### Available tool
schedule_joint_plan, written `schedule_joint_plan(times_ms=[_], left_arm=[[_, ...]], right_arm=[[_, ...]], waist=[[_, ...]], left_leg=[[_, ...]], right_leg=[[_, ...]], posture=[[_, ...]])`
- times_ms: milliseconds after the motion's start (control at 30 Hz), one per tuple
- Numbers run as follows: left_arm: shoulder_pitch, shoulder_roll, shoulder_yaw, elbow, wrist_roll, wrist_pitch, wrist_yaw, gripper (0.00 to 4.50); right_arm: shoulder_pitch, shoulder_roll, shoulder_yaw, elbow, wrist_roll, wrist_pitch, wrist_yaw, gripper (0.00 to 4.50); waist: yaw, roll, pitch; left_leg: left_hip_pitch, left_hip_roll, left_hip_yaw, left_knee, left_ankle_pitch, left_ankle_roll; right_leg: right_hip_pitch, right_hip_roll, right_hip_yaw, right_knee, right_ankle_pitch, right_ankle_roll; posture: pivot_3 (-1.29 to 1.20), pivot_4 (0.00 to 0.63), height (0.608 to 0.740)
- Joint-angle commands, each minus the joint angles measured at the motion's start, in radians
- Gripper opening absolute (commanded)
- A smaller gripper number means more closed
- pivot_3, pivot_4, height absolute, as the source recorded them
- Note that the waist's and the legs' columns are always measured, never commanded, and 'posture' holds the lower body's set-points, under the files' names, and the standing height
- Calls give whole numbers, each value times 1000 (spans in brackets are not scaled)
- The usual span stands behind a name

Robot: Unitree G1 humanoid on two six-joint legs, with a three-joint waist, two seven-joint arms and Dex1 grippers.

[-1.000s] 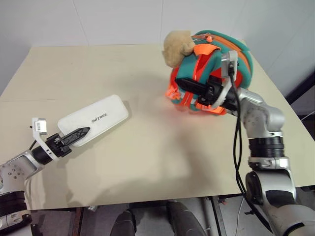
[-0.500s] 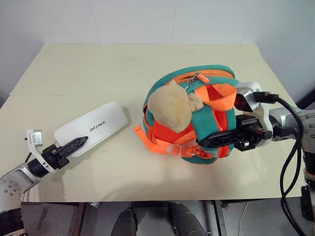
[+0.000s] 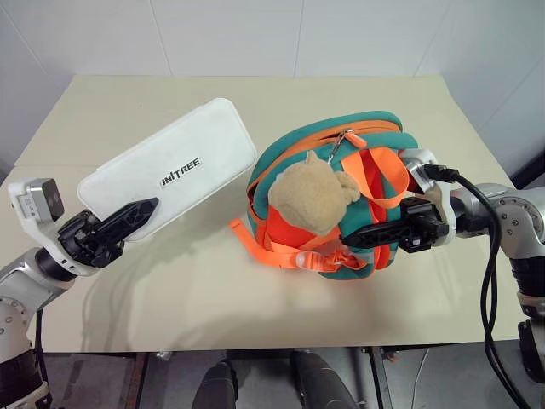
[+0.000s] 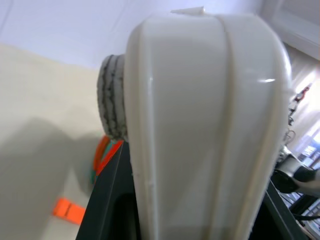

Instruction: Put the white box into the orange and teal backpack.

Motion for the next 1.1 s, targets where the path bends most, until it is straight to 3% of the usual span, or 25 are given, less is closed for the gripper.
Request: schedule_joint_plan(times_ms=[33,167,467,767,1100], left_arm=[[-30,40,1,-35,-58,-7,-31,1363],[-73,59,-75,-14,-33,-12,-66,1363],[-228,114,-312,191,255,-195,-267,1363],[-381,129,-416,394,484,-435,-396,1363],[-523,200,-568,529,674,-538,-581,1363]], right_arm=[[7,11,-2,-11,-4,-6,18,15],[27,27,-16,-35,2,-2,-4,15],[49,40,-50,-70,15,7,-39,15],[90,31,-93,-113,42,25,-78,15],[91,52,-96,-120,55,30,-99,15]], waist=[[0,0,0],[1,0,0],[1,0,0],[6,0,0],[5,0,0]], left_leg=[[0,0,0,0,0,0],[0,0,0,1,0,0],[0,0,0,1,0,0],[0,0,0,1,0,0],[0,0,0,2,0,0]], right_leg=[[0,0,0,0,0,0],[1,0,0,0,0,0],[1,1,0,1,0,0],[1,1,0,1,0,0],[1,1,-1,2,0,0]], posture=[[0,150,740],[0,150,740],[0,150,740],[0,150,740],[0,150,740]])
